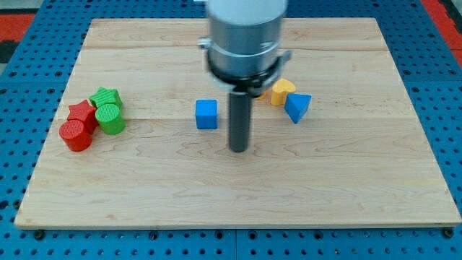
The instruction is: Push the blue blocks into the yellow blocks
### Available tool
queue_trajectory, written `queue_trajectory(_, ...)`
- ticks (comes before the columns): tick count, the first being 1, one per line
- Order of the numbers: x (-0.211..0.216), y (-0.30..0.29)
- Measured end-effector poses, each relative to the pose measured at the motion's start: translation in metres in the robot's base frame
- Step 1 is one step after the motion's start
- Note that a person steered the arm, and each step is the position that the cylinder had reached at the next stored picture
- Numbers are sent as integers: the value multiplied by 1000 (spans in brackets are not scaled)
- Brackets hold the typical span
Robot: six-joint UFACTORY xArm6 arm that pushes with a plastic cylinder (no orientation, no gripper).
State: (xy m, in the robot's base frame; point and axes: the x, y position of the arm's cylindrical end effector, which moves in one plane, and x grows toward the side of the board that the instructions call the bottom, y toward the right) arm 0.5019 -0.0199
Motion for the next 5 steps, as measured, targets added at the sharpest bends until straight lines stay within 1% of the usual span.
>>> queue_trajectory(1,-26,-70)
queue_trajectory(2,-69,-37)
queue_trajectory(3,-74,49)
queue_trajectory(4,-56,3)
queue_trajectory(5,-35,-28)
